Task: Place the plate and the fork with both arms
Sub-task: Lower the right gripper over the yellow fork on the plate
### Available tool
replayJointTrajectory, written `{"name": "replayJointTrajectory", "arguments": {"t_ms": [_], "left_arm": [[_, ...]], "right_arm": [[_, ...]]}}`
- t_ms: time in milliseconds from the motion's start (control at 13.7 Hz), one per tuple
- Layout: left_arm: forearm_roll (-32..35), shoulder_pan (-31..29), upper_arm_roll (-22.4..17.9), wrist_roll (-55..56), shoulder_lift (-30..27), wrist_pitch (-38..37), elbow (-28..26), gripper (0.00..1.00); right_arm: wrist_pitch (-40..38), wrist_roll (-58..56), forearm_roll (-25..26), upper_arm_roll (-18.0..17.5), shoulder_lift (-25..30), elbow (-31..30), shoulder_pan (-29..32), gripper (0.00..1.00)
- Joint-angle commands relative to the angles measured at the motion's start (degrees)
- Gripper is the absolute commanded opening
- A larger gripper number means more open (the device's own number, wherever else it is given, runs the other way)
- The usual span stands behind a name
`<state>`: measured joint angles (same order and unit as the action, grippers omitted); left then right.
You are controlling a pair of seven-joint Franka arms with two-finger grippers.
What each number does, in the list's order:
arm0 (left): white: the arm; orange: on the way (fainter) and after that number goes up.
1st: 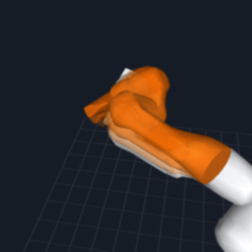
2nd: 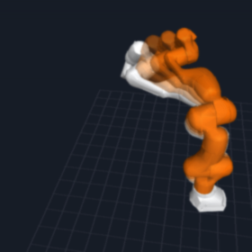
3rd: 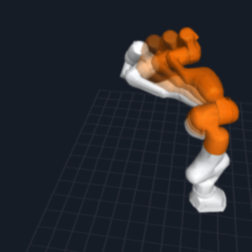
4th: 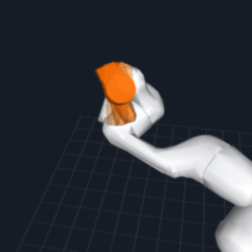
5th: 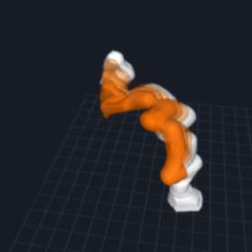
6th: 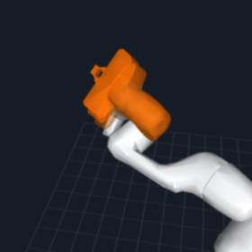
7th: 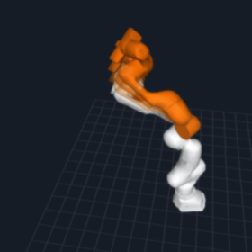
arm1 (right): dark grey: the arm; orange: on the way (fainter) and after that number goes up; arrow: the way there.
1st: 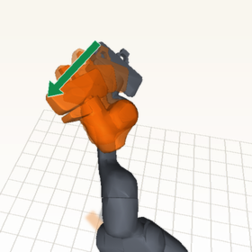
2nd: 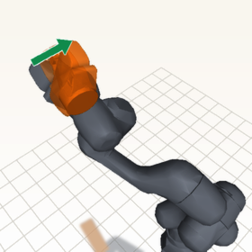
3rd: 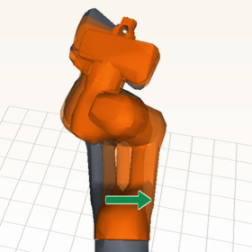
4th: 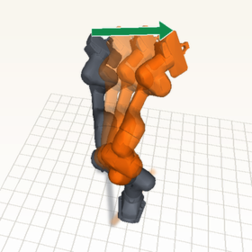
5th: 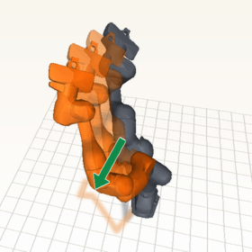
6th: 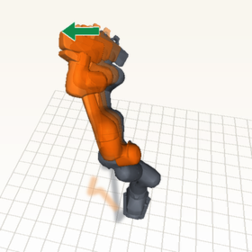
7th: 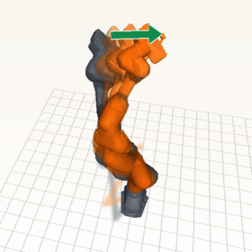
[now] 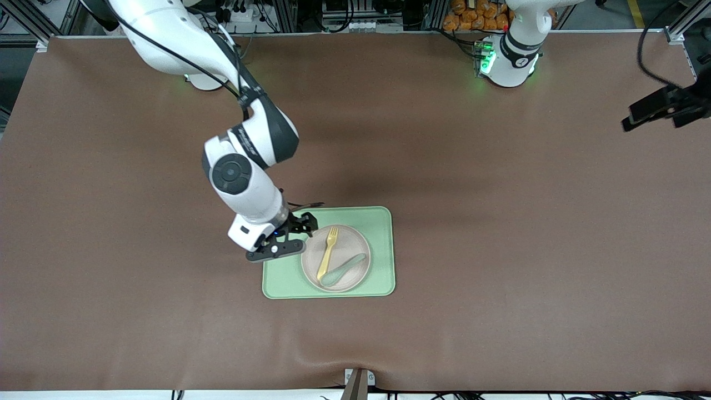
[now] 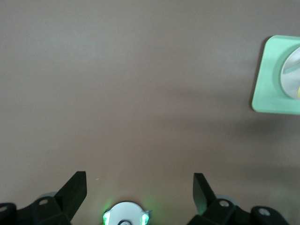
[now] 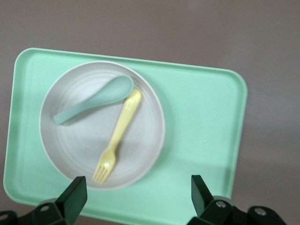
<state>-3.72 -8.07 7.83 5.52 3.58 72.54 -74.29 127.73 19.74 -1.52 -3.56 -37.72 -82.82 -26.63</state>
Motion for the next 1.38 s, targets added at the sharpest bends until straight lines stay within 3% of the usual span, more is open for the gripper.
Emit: {"name": "replayJointTrajectory", "arguments": {"t_ms": [0, 437, 874, 1093, 1312], "left_arm": [[-0.7, 5.7, -6.5, -3.4, -3.6, -1.3, -2.4, 1.00], [4.8, 6.8, -3.6, -6.1, -1.0, -0.9, -1.9, 1.00], [7.8, 6.8, -1.6, -7.5, 0.7, 3.6, -1.8, 1.00], [7.5, 6.3, -1.7, -12.4, 0.7, 4.8, -2.1, 1.00], [7.4, 6.5, -1.7, -12.4, 0.7, 5.3, -2.1, 1.00]], "right_arm": [[-1.0, 5.5, 0.6, 0.8, -5.2, 6.6, -1.8, 0.87], [-0.9, 13.2, 3.8, 1.0, -15.1, 16.4, -3.4, 0.72], [1.4, 14.4, 5.1, 3.0, -18.4, 16.7, -5.7, 0.61], [1.4, 15.1, 5.1, 3.0, -18.5, 16.7, -5.8, 0.44], [1.4, 15.3, 5.1, 3.0, -18.7, 16.7, -6.0, 0.44]]}}
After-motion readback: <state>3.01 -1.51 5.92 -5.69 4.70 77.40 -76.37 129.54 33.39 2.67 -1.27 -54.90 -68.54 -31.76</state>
